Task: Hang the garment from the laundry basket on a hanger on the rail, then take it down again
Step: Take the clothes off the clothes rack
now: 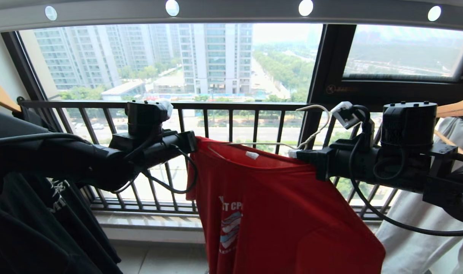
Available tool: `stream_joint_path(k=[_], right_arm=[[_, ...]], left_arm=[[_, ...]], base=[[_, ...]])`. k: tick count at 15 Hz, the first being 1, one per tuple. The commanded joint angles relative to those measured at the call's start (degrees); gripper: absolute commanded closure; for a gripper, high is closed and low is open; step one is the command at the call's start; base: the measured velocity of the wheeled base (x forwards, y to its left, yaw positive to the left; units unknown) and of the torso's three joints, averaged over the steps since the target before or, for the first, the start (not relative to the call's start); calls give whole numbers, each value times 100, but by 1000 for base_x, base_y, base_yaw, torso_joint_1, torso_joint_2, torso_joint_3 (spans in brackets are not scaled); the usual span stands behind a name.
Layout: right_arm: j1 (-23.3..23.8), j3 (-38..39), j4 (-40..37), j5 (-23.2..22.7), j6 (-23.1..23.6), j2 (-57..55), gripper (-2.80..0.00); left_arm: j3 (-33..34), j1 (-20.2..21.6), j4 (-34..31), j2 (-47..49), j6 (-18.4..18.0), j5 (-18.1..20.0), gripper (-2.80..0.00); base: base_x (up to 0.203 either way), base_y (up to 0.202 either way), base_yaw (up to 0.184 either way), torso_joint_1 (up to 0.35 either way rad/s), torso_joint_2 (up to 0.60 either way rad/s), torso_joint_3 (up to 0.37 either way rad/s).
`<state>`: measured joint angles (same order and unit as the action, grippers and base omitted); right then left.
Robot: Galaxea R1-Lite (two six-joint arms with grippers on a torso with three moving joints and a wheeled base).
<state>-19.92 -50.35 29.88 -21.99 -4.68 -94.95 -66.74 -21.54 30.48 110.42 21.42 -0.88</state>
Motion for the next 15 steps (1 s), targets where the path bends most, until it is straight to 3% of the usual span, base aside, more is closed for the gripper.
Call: stream_joint_path(k=[1, 4, 11, 15], right_arm=[[-13, 25, 9, -35, 14, 3, 0], [-30, 51, 9, -51, 125, 3, 0], [-38, 95, 18, -60, 178, 47, 0], [-92, 139, 18, -112, 206, 47, 0]], left_arm=[[38, -16, 360, 13, 308, 13, 0], [91, -17, 397, 43, 362, 240, 0], [7, -89, 435, 446, 402, 249, 0], [38, -315, 722, 384, 988, 272, 0]], base=[[0, 0, 0, 0, 0, 0], [0, 0, 0, 0, 0, 0], [0, 0, 0, 0, 0, 0], [0, 0, 0, 0, 0, 0]])
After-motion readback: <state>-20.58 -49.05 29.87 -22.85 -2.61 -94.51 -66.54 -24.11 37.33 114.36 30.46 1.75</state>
